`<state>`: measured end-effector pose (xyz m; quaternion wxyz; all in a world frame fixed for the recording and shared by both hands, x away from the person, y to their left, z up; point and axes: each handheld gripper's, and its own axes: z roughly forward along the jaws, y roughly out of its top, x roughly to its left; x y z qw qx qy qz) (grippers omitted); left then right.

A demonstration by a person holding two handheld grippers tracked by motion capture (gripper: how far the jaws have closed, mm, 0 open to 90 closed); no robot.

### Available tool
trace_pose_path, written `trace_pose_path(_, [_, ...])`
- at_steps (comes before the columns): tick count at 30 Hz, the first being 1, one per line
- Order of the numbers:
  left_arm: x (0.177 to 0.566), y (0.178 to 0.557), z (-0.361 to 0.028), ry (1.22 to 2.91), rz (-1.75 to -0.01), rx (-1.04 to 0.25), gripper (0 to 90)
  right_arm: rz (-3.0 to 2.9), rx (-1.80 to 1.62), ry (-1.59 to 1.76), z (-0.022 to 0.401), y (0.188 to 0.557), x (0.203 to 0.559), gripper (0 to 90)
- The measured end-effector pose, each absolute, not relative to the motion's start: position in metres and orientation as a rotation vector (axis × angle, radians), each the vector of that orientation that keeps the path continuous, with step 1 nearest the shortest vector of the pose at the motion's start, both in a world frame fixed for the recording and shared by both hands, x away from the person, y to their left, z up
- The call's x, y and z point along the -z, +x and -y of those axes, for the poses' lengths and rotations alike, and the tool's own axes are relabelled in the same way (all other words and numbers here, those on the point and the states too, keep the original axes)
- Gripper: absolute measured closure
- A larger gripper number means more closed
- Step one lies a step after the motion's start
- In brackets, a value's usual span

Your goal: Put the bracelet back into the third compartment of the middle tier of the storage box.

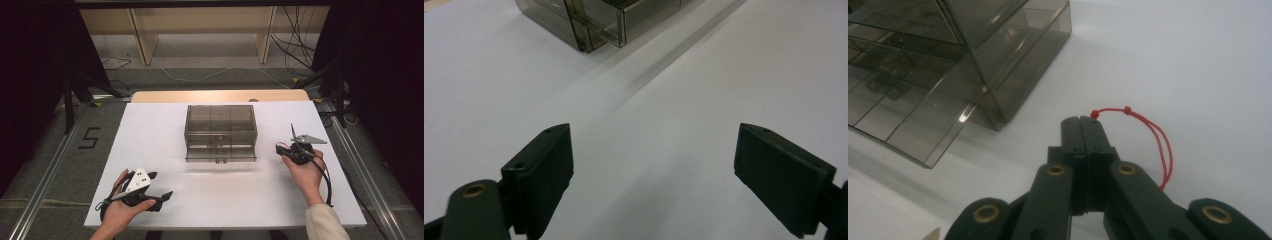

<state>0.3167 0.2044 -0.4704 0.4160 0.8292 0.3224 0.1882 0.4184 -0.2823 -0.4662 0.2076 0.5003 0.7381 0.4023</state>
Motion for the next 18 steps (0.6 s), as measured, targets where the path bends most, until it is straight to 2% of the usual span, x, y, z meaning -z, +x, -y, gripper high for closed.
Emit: trace_pose_path(18, [0.4708,0.3166,-0.2037,2.086,-0.809,-0.478,15.8,-2.068,-1.146,1.371,0.2751,0.4143,0.4576,90.0])
